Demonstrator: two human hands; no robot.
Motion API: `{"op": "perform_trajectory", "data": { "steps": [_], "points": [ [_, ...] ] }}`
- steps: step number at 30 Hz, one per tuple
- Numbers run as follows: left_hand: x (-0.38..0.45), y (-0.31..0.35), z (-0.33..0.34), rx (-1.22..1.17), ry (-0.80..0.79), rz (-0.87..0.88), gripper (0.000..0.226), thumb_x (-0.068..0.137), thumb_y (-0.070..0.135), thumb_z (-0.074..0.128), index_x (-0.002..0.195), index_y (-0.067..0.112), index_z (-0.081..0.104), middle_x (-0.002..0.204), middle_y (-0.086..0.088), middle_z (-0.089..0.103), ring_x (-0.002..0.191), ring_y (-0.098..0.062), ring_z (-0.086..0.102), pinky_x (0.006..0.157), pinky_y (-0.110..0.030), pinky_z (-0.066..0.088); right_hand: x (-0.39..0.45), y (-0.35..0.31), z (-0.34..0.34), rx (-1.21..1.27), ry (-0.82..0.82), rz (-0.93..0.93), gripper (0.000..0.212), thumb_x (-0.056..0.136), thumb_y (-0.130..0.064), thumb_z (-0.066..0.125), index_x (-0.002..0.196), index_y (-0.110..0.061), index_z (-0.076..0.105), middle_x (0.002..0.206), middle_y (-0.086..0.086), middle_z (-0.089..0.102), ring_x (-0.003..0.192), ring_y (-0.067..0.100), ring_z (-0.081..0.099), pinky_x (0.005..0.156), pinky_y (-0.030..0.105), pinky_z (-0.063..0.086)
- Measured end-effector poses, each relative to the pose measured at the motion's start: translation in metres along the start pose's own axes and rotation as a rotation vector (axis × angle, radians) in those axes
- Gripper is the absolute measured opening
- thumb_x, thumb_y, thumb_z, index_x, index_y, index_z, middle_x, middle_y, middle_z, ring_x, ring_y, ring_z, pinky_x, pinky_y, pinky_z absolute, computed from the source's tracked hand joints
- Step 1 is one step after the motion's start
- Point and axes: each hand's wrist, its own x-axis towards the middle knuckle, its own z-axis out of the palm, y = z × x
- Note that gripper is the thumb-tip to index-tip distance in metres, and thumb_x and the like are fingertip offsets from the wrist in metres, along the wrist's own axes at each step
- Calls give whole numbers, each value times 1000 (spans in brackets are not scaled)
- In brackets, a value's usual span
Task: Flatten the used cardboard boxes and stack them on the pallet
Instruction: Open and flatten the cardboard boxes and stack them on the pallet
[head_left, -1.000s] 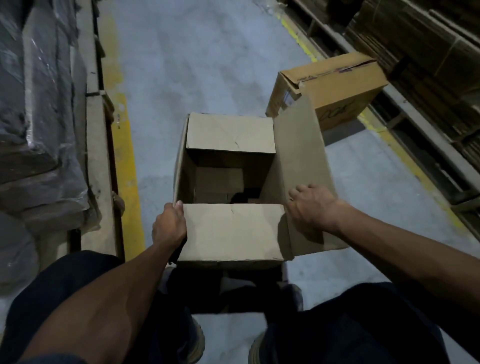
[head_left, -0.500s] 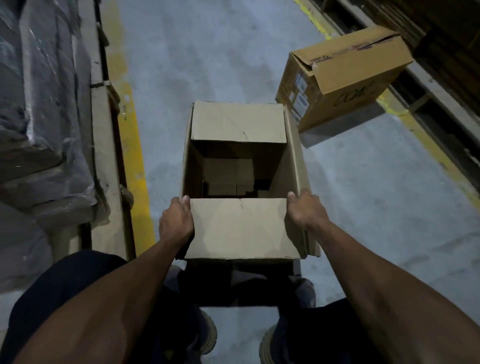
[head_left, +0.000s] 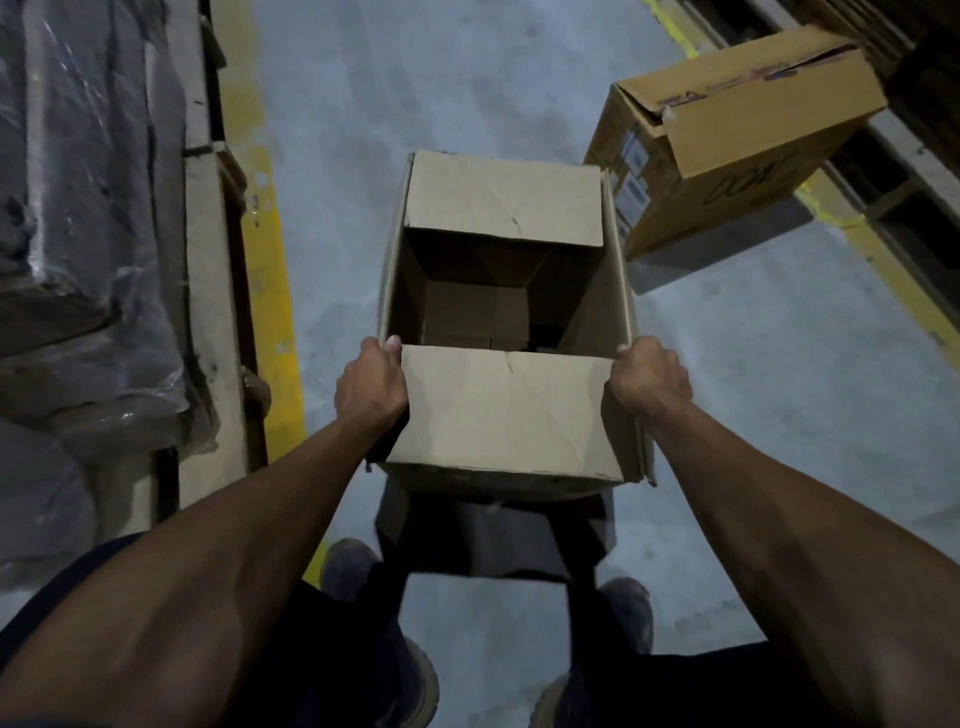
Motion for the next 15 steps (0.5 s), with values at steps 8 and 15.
{"op": "perform_trajectory", "data": {
  "steps": [8,15],
  "points": [
    [7,31,-19,556,-237,692,47,107,44,22,108,17,61,121,-14,64,117,-28,55,107,-41,32,-18,-9,4,-223,-129,-582,49,108,-43,26,149,-19,41,158,7,38,151,26,22,122,50,7],
    [-5,80,-81,348,-294,657,49,107,41,33,76,11,57,74,-7,58,64,-21,52,58,-31,34,-48,-27,-52,-78,-128,-635,44,108,-41,33,92,-14,64,87,5,63,78,21,58,77,39,47]
  ]
}}
